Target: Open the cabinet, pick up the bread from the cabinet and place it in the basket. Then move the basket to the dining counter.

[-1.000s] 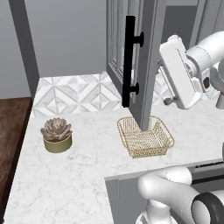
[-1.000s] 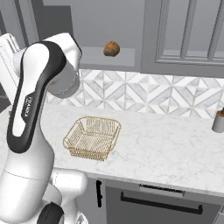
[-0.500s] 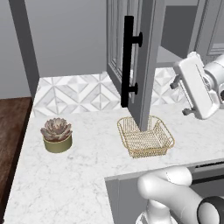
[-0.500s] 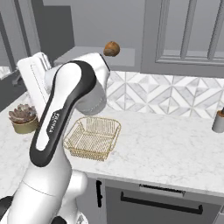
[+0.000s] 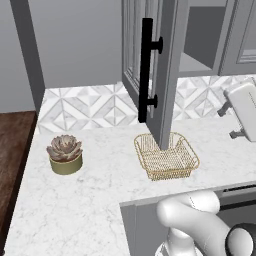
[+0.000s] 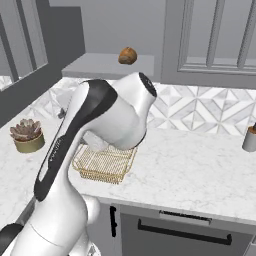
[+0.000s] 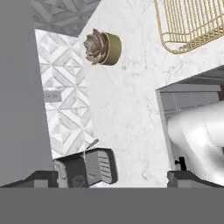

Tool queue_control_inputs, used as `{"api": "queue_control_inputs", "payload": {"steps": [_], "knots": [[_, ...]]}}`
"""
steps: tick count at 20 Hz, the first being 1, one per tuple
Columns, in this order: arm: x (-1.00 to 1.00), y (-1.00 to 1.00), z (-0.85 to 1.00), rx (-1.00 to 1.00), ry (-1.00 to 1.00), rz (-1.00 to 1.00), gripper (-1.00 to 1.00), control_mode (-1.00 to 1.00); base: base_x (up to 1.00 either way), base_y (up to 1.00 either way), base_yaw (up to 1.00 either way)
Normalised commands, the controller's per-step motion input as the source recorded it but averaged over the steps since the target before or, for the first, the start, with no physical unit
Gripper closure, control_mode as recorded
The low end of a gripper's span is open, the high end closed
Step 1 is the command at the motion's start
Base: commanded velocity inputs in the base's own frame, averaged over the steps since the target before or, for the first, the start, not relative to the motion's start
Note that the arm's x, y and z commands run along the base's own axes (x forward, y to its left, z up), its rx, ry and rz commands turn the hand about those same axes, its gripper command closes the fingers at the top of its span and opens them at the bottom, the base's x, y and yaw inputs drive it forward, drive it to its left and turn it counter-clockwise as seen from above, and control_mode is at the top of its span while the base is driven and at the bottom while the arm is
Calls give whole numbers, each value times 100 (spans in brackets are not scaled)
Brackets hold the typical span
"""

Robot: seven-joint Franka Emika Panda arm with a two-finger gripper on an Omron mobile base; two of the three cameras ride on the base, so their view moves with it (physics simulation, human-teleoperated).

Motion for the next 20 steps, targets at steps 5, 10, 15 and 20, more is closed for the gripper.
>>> {"api": "queue_control_inputs", "payload": {"steps": [5, 10, 15, 20], "knots": [[49, -33, -35, -59, -60, -10, -100, -100, 0, 0, 0], [50, -1, 0, -54, -51, -11, -100, -100, 0, 0, 0], [70, -1, 72, -36, -10, -20, -100, -100, 0, 0, 0], [47, -1, 40, 0, -8, -28, -100, -100, 0, 0, 0]]}}
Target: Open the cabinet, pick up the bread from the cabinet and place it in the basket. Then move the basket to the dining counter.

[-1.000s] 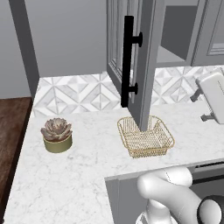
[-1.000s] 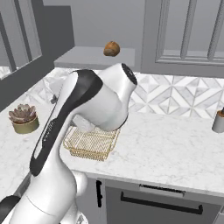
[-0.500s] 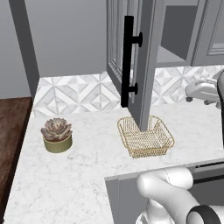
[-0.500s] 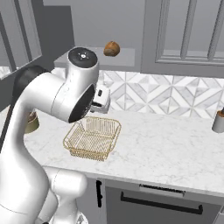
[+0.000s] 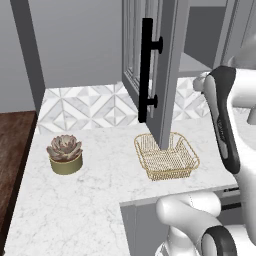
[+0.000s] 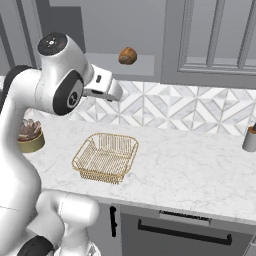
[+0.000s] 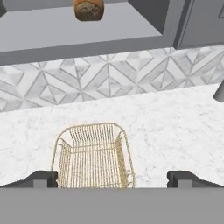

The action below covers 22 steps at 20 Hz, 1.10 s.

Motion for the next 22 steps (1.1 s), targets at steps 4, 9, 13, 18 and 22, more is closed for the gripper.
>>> {"api": "queue_control_inputs", "payload": {"steps": [4, 9, 13, 18, 22], "knots": [[28, 0, 24, 1, -20, -32, -100, -100, 0, 0, 0], [29, 0, 12, -5, -39, -8, -100, -100, 0, 0, 0], [42, 0, 51, -8, -19, 2, -100, -100, 0, 0, 0], [38, 3, 45, -7, 2, 6, -100, -100, 0, 0, 0], [43, 8, 0, 0, 0, 4, -100, -100, 0, 0, 0]]}}
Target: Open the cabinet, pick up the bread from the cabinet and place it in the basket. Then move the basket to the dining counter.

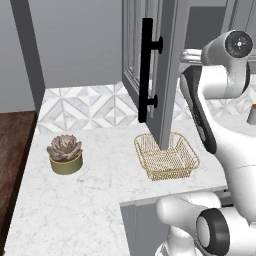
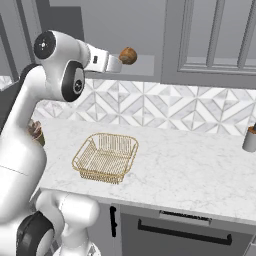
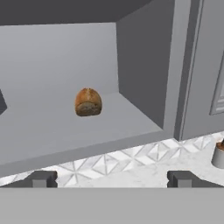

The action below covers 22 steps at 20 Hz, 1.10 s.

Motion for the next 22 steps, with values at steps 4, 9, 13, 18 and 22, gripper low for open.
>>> {"api": "queue_control_inputs", "payload": {"steps": [4, 9, 13, 18, 22], "knots": [[52, 0, -3, 0, 0, 0, -100, -100, 0, 0, 0], [73, 0, 0, 0, 11, 1, -100, -100, 0, 0, 0], [69, -1, 5, 0, 4, 3, -100, -100, 0, 0, 0], [59, -1, 0, 0, 0, 11, -100, -100, 0, 0, 0], [43, 0, -1, 1, 0, 10, -100, -100, 0, 0, 0]]}}
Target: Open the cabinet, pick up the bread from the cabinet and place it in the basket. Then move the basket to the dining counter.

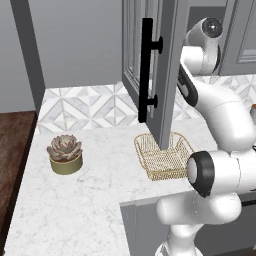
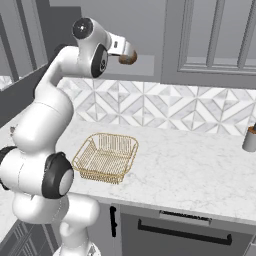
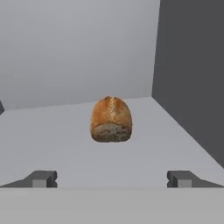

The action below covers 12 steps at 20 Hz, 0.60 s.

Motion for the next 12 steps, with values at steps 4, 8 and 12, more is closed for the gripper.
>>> {"api": "queue_control_inputs", "payload": {"steps": [4, 8, 12], "knots": [[46, 0, -3, 0, 5, 2, -100, -100, 0, 0, 0], [41, 0, -1, 0, 9, 0, -100, -100, 0, 0, 0], [38, 0, -2, 0, 7, 0, -100, -100, 0, 0, 0]]}}
